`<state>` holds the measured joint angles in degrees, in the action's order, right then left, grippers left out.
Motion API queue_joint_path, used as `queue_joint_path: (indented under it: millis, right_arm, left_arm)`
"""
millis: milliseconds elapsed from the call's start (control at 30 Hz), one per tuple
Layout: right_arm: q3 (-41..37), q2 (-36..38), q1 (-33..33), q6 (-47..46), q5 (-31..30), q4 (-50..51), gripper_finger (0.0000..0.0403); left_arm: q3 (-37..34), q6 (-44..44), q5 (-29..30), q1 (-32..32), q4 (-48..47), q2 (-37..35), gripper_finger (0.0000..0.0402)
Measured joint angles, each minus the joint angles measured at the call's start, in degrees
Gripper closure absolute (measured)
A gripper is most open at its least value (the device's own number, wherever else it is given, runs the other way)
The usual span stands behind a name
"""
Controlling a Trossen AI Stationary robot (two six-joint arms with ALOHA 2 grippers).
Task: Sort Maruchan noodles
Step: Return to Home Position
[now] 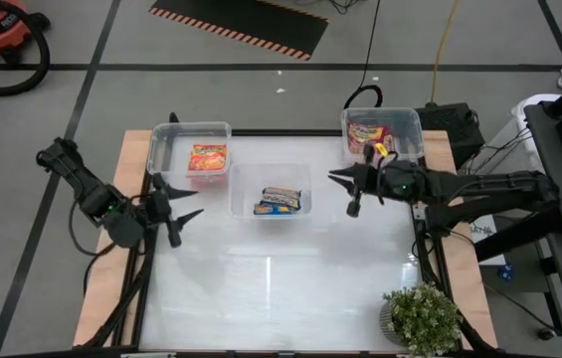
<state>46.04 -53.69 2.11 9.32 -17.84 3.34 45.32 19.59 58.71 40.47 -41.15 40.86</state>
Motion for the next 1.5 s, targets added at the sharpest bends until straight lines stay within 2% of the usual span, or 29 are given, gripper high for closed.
queue_joint_path:
  millis: [167, 267, 400, 567, 733, 900, 1167, 1400, 1500]
  right_arm:
    - [-9.2, 2.2, -0.1, 0.7, 3.4, -8.7, 0.0391]
    - [-14.0, 3.1, -0.8, 0.2, 4.5, -13.2, 0.0401]
    - [-18.6, 4.1, -2.2, -0.1, 4.5, -17.6, 0.0401]
    - [-21.6, 6.1, -3.8, -1.2, 4.4, -17.5, 0.0402]
    - [-23.1, 11.8, -5.0, -2.6, 3.9, -15.5, 0.0403]
    - [-26.7, 18.2, -6.7, -2.6, -2.1, -14.2, 0.0403]
    - [-31.4, 25.5, -7.1, -2.1, -2.9, -14.2, 0.0403]
    - [-33.4, 29.9, -7.1, -0.4, -2.9, -14.3, 0.0403]
    - [-34.6, 31.3, -7.1, -0.6, -2.9, -14.2, 0.0403]
  left_arm:
    - [-6.0, -0.9, -0.9, 0.0, 5.9, -2.6, 0.0244]
    - [-9.3, -2.5, -3.3, 0.0, 9.6, -4.2, 0.0285]
    - [-14.0, -2.5, -4.9, 0.0, 13.5, -6.3, 0.0318]
    - [-18.4, -2.9, -4.9, 0.0, 16.8, -8.7, 0.0323]
    - [-20.5, -4.1, -4.9, 0.0, 17.7, -12.5, 0.0323]
    - [-20.8, -7.2, -6.1, 0.0, 16.9, -16.9, 0.0323]
    - [-21.0, -5.7, -5.6, 0.0, 18.2, -20.6, 0.0323]
    - [-27.7, -14.7, -7.0, 0.0, 33.7, -20.4, 0.0323]
    - [-30.6, -19.2, -9.9, -0.6, 42.1, -20.3, 0.0323]
